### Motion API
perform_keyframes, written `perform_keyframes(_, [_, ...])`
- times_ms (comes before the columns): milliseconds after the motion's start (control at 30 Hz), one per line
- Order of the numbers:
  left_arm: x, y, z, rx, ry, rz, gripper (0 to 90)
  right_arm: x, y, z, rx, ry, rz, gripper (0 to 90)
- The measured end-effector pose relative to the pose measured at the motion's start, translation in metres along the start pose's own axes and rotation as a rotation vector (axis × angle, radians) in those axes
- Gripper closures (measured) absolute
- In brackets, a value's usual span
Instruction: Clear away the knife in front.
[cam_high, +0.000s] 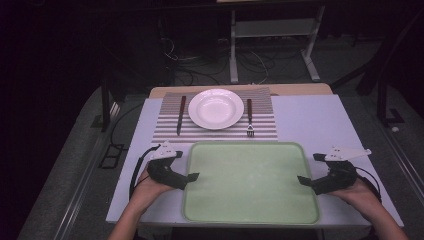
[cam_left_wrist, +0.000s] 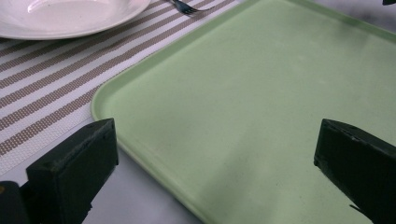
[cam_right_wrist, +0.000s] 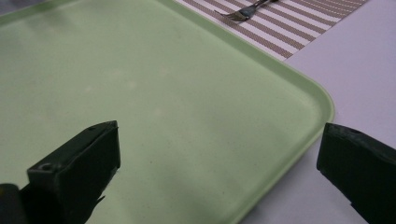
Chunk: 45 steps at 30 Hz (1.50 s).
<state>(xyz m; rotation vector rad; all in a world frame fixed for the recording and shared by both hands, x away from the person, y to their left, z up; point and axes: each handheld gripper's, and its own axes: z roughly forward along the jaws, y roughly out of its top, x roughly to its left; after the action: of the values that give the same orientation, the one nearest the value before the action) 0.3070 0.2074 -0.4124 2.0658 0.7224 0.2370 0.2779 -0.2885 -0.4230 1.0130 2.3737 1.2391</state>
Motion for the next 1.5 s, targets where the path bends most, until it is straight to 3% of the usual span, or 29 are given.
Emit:
perform_keyframes(633, [0.005,0.001,0.006,0.029,0.004,-0.003,0.0,-0.002,-0.003,-0.001,-0.013,0.009,0.028,0.0])
perform_keyframes(1500, [0.021,0.010,0.017,0.012,0.038,-0.018,0.0,-0.002,-0.004,-0.001,-0.020,0.023,0.033,0.0])
